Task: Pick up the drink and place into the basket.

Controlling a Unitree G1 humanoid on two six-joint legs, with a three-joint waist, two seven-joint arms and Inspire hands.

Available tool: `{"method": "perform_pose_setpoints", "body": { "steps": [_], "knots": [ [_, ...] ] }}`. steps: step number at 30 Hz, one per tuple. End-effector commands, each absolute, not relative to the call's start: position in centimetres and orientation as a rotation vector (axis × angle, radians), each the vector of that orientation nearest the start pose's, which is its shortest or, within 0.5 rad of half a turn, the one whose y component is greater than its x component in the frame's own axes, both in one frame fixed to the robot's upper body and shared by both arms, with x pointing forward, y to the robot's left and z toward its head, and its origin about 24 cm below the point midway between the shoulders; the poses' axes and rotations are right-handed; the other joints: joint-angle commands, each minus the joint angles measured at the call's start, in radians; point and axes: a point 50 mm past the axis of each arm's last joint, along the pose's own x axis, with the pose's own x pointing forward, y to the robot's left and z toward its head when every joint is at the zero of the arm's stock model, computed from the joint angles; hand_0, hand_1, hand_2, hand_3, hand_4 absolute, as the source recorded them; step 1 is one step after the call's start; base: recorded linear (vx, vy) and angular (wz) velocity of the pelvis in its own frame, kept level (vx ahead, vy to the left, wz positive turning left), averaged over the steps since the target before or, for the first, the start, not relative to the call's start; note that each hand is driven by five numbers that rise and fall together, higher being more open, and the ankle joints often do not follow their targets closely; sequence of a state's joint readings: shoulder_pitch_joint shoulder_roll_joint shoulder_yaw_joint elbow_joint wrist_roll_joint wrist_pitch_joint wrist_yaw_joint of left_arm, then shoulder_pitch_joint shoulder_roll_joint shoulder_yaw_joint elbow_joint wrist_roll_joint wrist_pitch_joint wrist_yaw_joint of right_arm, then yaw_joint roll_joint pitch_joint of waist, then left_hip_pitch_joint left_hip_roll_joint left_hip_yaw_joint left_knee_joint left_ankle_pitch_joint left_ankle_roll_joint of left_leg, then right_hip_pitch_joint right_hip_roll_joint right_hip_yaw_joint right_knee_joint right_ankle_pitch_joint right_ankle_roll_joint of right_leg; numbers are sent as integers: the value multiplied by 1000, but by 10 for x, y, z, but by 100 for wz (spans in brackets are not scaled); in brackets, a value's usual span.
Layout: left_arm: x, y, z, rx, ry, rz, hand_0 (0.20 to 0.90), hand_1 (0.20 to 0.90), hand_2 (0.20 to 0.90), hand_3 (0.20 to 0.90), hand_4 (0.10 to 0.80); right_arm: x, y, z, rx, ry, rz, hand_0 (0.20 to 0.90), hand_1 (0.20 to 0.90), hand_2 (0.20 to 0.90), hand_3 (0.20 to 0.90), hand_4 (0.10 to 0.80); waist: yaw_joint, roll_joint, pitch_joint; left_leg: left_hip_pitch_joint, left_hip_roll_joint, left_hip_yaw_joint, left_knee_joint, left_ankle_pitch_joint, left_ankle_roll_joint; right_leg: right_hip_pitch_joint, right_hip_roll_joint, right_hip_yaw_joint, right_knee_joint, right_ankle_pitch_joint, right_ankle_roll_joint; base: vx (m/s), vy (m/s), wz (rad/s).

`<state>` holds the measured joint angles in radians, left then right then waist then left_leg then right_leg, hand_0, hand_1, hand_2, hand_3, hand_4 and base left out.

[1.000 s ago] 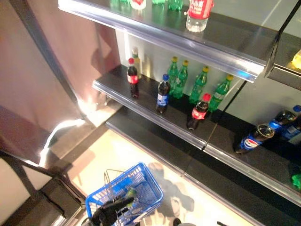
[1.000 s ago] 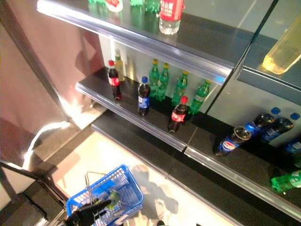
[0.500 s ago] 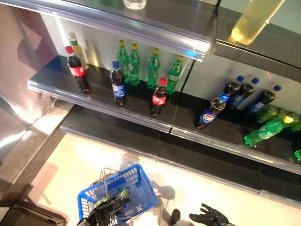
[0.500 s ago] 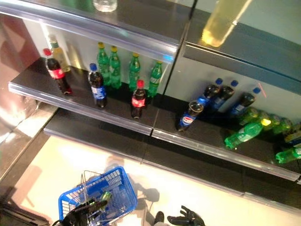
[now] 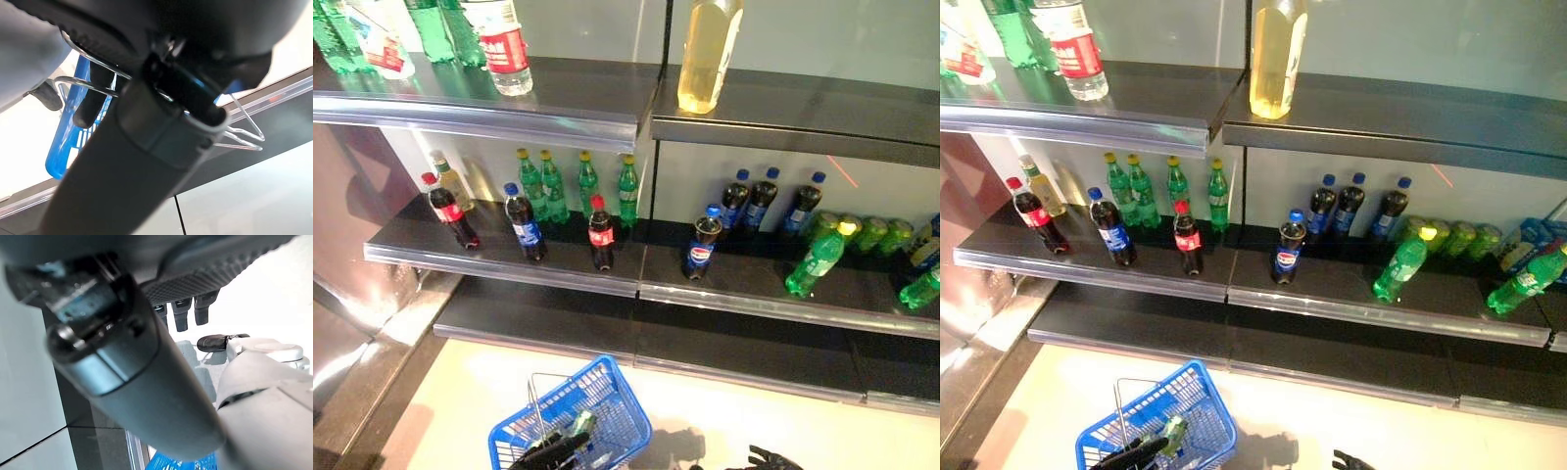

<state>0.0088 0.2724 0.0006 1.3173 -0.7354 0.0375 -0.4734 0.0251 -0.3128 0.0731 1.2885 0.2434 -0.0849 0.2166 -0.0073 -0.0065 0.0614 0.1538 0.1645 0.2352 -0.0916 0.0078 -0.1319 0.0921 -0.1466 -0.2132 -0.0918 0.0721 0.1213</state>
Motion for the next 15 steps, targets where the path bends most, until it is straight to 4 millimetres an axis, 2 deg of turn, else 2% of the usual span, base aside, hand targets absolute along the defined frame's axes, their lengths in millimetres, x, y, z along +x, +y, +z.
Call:
{"method": "perform_pose_setpoints", "body": {
  "steps": [1,6,15],
  "knots": [
    [123,248,-140,-706,847,143,300,300,300,200,100,92,-265,-151,17,1148,-119,900,900,900,900,800,-14,-6,-5,-44,-28,-25,4,3,45,29,-57,-31,38,-42,40,56,15,4],
    [121,248,-141,-694,858,139,300,300,300,200,100,85,-268,-152,31,1154,-153,900,900,900,900,800,-25,-1,-16,-34,-33,-20,4,-9,47,38,-60,-39,37,-47,41,15,5,5],
    [128,251,-139,-699,838,147,300,300,300,200,100,87,-273,-150,25,1157,-171,900,900,900,900,800,-43,5,-18,-1,-26,-5,4,-16,52,53,-47,-20,64,-73,31,-2,1,0]
  ]
}}
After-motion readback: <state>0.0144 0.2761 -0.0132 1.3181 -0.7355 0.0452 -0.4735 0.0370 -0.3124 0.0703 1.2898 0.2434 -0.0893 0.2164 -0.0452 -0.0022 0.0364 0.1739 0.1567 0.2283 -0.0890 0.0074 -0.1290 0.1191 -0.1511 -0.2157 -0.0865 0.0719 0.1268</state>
